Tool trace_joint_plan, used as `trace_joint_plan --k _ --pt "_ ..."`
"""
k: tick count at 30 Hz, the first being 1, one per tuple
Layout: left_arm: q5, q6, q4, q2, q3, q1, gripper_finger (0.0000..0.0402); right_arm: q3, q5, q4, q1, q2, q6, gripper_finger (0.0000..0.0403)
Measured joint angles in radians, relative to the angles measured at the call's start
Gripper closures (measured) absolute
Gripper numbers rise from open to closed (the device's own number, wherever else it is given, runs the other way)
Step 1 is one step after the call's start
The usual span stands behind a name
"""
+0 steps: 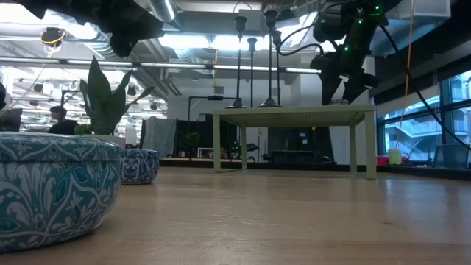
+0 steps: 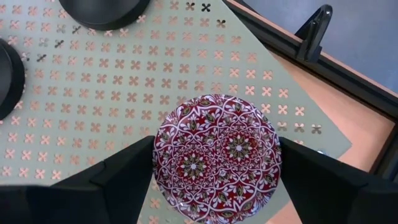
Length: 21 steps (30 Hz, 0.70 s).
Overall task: Pick & Place candle stick holders
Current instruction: Put the red scented candle on the shelf
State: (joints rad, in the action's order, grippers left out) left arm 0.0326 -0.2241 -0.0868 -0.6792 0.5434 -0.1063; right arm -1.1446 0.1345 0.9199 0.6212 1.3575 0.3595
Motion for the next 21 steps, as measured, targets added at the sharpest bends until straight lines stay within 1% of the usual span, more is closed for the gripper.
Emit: trace_joint_plan --k 21 --pt "0.000 0.001 0.000 0.000 0.000 0.000 0.0315 0.000 0.003 -0.003 0.000 0.000 0.026 0.0075"
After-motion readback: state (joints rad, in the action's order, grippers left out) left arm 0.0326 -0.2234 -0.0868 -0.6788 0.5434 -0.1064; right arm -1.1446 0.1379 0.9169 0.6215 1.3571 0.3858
